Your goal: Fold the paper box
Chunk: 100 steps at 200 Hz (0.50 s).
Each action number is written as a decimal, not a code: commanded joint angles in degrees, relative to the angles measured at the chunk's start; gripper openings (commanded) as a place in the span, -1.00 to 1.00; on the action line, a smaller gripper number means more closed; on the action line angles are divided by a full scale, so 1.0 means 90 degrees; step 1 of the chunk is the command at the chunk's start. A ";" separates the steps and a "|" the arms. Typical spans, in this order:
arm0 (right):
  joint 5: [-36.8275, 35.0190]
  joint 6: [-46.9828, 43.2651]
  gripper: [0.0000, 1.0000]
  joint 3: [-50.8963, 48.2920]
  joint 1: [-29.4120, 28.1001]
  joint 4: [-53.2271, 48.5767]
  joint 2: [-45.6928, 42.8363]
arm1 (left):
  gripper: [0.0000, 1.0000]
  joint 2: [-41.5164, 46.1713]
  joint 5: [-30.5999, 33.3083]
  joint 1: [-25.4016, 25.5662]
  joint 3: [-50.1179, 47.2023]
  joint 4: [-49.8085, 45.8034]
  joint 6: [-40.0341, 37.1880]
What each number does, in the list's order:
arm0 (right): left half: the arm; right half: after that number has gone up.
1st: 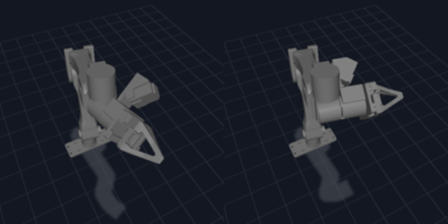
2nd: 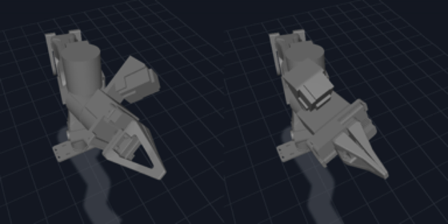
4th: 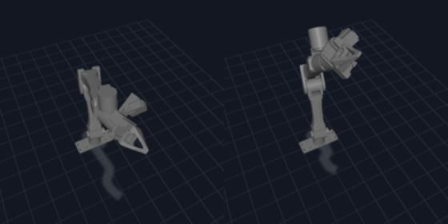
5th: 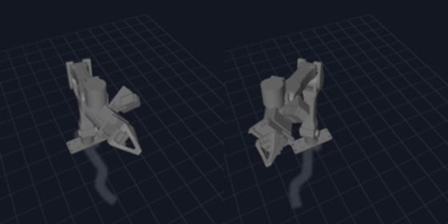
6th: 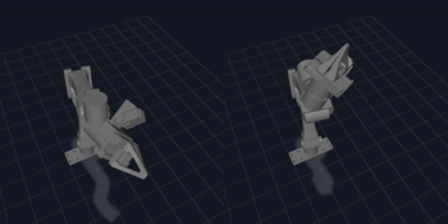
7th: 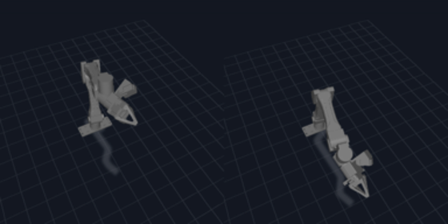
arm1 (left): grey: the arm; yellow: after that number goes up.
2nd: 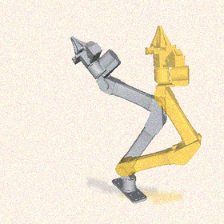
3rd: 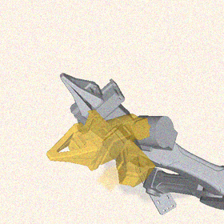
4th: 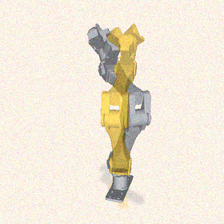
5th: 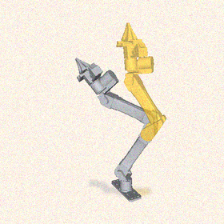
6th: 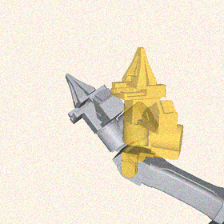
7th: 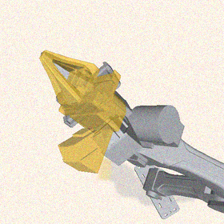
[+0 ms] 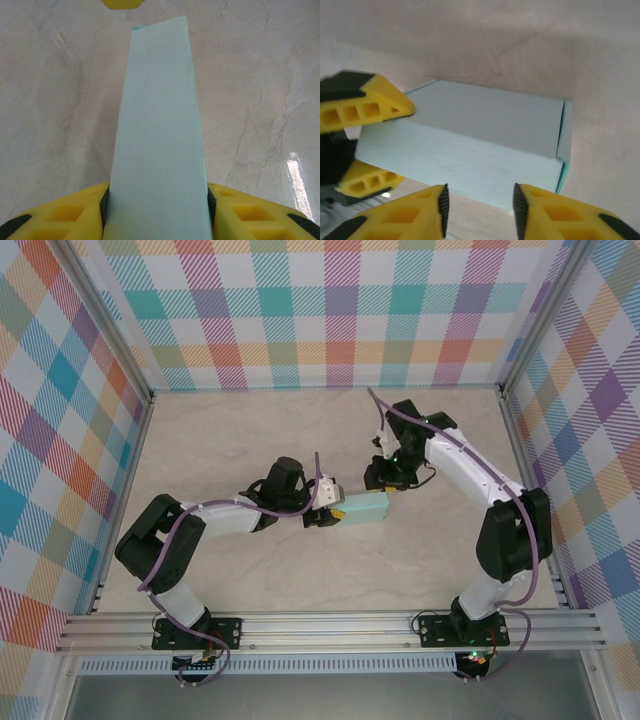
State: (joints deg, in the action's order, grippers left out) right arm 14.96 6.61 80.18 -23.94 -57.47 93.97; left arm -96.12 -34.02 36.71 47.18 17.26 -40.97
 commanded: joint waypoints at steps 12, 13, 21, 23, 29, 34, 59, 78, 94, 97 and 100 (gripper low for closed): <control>0.0595 -0.4833 0.06 -0.1710 -0.0036 0.1807 -0.1765 | -0.08 -0.0252 -0.0424 0.0033 -0.0020 -0.1622 -0.0577; 0.0614 -0.4952 0.09 -0.1760 -0.0035 0.1855 -0.1802 | -0.08 -0.0255 -0.0436 0.0033 -0.0014 -0.1633 -0.0585; 0.0808 -0.5974 0.28 -0.2158 -0.0042 0.2110 -0.2045 | -0.08 -0.0246 -0.0540 0.0033 -0.0007 -0.1677 -0.0653; 0.0891 -0.6280 0.31 -0.2221 -0.0037 0.2104 -0.2080 | -0.08 -0.0240 -0.0562 0.0033 -0.0008 -0.1674 -0.0660; 0.1134 -0.7188 0.39 -0.2322 -0.0035 0.1916 -0.2101 | -0.08 -0.0238 -0.0633 0.0030 0.0012 -0.1714 -0.0703; 0.1228 -0.7608 0.44 -0.2359 -0.0036 0.1877 -0.2049 | -0.08 -0.0241 -0.0688 0.0032 0.0040 -0.1795 -0.0759; 0.1691 -0.8148 0.46 -0.2144 0.0053 0.1814 -0.1473 | -0.08 -0.0307 -0.0771 0.0033 0.0239 -0.2241 -0.1053; 0.1638 -0.8416 0.46 -0.2034 0.0053 0.1785 -0.0978 | -0.08 -0.0296 -0.0777 0.0033 0.0236 -0.2158 -0.0996; 0.1503 -0.8569 0.47 -0.2137 0.0062 0.1970 -0.0767 | -0.08 -0.0288 -0.0837 0.0014 0.0215 -0.2084 -0.0963; 0.1509 -0.8594 0.47 -0.2157 0.0061 0.1974 -0.0734 | -0.08 -0.0278 -0.0825 0.0013 0.0207 -0.2069 -0.0936; 0.1509 -0.8642 0.46 -0.2161 0.0058 0.1959 -0.0698 | -0.08 -0.0268 -0.0813 0.0013 0.0201 -0.2034 -0.0899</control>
State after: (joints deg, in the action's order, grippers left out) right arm 25.61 -61.87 60.71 -23.83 -41.63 86.00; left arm -96.29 -40.80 36.71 50.48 6.90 -48.18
